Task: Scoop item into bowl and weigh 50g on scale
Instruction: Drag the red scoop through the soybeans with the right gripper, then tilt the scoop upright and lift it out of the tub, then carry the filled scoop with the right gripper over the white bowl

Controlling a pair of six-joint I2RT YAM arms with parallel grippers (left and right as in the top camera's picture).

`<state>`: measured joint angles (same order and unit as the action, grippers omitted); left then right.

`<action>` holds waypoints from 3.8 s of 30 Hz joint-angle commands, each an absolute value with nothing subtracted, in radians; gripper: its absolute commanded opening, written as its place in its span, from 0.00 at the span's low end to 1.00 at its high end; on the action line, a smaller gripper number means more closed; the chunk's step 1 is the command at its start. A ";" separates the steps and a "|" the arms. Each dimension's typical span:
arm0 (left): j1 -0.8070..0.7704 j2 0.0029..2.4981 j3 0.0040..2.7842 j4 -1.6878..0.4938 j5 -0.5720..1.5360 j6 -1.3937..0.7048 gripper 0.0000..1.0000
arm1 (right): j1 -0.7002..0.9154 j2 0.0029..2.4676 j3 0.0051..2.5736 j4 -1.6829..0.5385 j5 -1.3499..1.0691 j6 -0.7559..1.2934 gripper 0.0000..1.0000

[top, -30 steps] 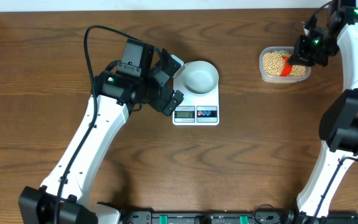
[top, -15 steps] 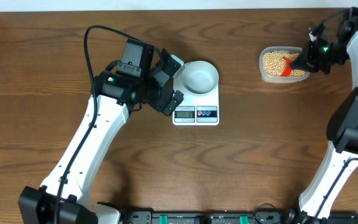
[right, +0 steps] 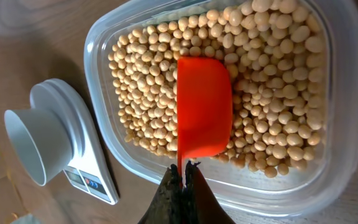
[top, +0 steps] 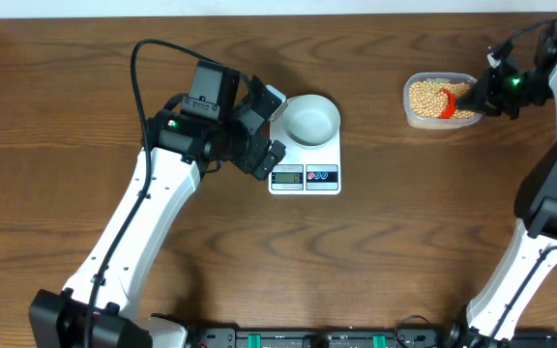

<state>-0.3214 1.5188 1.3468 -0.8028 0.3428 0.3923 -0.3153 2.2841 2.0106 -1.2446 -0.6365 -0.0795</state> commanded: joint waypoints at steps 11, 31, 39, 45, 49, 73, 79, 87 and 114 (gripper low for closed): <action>-0.320 1.530 1.339 -0.802 0.358 0.387 0.93 | -0.361 2.296 1.999 -1.245 -0.719 -0.114 0.01; -0.320 1.530 1.339 -0.802 0.358 0.387 0.93 | -0.392 2.296 1.999 -1.223 -0.849 -0.129 0.01; -0.320 1.530 1.339 -0.802 0.358 0.387 0.93 | -0.410 2.297 1.999 -1.226 -0.957 -0.148 0.01; -0.320 1.530 1.339 -0.802 0.358 0.387 0.93 | -0.412 2.297 1.999 -1.232 -0.958 -0.148 0.01; -0.320 1.530 1.339 -0.802 0.358 0.387 0.93 | -0.412 2.297 1.999 -1.239 -0.983 -0.163 0.01; -0.320 1.530 1.339 -0.802 0.358 0.387 0.93 | -0.431 2.297 1.999 -1.249 -1.134 -0.183 0.01; -0.320 1.530 1.339 -0.802 0.358 0.387 0.93 | -0.430 2.297 1.999 -1.249 -1.232 -0.193 0.01; -0.320 1.530 1.339 -0.802 0.358 0.387 0.93 | -0.417 2.297 1.999 -1.250 -1.291 -0.187 0.01; -0.320 1.530 1.339 -0.802 0.358 0.387 0.93 | -0.150 2.297 1.999 -1.207 -1.337 -0.187 0.01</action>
